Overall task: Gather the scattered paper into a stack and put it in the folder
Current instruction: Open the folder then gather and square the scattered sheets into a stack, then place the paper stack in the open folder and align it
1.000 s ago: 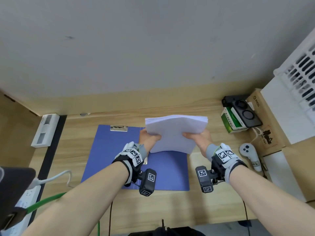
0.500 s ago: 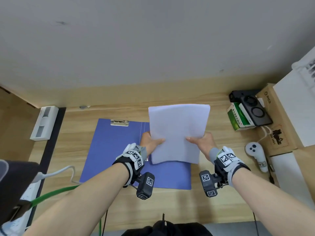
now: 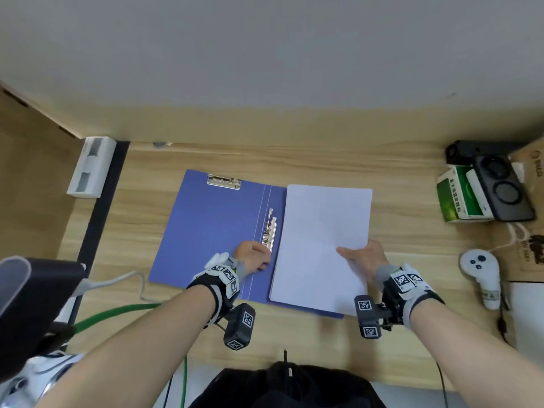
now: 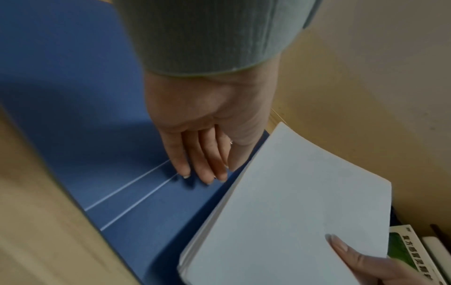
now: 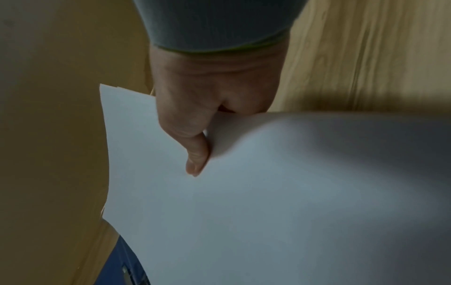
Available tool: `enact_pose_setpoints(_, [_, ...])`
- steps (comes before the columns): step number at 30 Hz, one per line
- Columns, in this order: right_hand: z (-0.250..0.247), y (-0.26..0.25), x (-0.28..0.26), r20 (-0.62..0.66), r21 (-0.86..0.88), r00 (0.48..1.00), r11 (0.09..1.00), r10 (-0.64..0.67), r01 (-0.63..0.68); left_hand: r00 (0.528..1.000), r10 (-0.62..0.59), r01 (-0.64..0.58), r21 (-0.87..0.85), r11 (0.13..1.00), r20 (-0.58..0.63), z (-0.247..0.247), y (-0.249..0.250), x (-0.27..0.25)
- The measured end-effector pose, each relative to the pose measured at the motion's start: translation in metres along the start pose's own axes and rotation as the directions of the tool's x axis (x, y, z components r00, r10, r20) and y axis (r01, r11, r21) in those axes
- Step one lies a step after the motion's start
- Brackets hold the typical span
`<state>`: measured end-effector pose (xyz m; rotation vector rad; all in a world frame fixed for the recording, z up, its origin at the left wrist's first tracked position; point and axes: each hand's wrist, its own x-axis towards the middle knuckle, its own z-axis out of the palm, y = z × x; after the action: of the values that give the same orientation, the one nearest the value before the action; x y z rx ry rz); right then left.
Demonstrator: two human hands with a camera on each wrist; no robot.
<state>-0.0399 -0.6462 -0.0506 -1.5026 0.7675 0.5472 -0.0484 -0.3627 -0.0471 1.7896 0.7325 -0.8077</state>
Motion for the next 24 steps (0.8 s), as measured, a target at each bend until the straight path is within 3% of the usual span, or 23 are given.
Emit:
enact_pose_setpoints(5, [0.005, 0.009, 0.014, -0.013, -0.006, 0.999, 0.999, 0.034, -0.034, 0.984, 0.051, -0.059, -0.037, 0.998, -0.171, -0.011, 0.010, 0.021])
enact_pose_setpoints(9, [0.012, 0.013, 0.017, 0.024, -0.028, 0.999, 0.999, 0.040, -0.039, 0.965, 0.133, -0.122, 0.062, 0.991, -0.228, -0.016, 0.021, 0.038])
enact_pose_setpoints(16, [0.019, 0.021, 0.026, 0.029, -0.025, 0.996, 0.997, 0.079, -0.079, 0.982, 0.125, -0.095, 0.205, 0.974, -0.139, -0.015, 0.023, 0.057])
enact_pose_setpoints(24, [0.023, 0.021, 0.026, 0.020, -0.059, 0.997, 0.996, 0.075, -0.074, 0.976, 0.193, -0.151, 0.329, 0.932, -0.100, -0.012, 0.012, 0.060])
